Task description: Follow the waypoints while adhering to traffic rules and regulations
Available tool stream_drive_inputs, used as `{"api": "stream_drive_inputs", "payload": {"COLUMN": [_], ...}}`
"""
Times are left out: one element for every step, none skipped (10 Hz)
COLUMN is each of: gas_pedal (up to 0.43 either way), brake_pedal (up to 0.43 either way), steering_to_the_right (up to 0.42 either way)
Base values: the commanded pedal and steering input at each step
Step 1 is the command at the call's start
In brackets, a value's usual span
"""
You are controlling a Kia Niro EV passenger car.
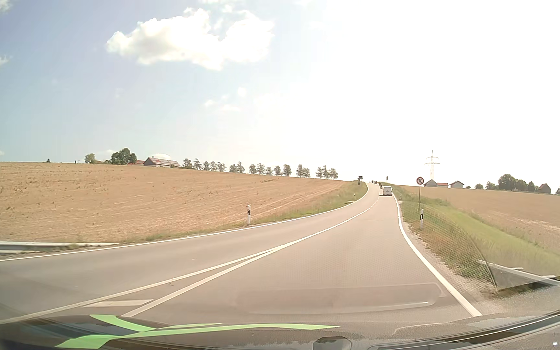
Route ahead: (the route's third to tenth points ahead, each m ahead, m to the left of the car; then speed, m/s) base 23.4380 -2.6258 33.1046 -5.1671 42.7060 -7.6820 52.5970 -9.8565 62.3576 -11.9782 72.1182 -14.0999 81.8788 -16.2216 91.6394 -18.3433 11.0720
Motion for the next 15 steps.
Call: {"api": "stream_drive_inputs", "payload": {"gas_pedal": [0.331, 0.339, 0.339, 0.35, 0.35, 0.358, 0.37, 0.378, 0.39, 0.398, 0.409, 0.421, 0.429, 0.429, 0.429], "brake_pedal": [0.0, 0.0, 0.0, 0.0, 0.0, 0.0, 0.0, 0.0, 0.0, 0.0, 0.0, 0.0, 0.0, 0.0, 0.0], "steering_to_the_right": [0.083, 0.079, 0.075, 0.073, 0.07, 0.065, 0.058, 0.051, 0.044, 0.039, 0.038, 0.039, 0.04, 0.04, 0.04]}}
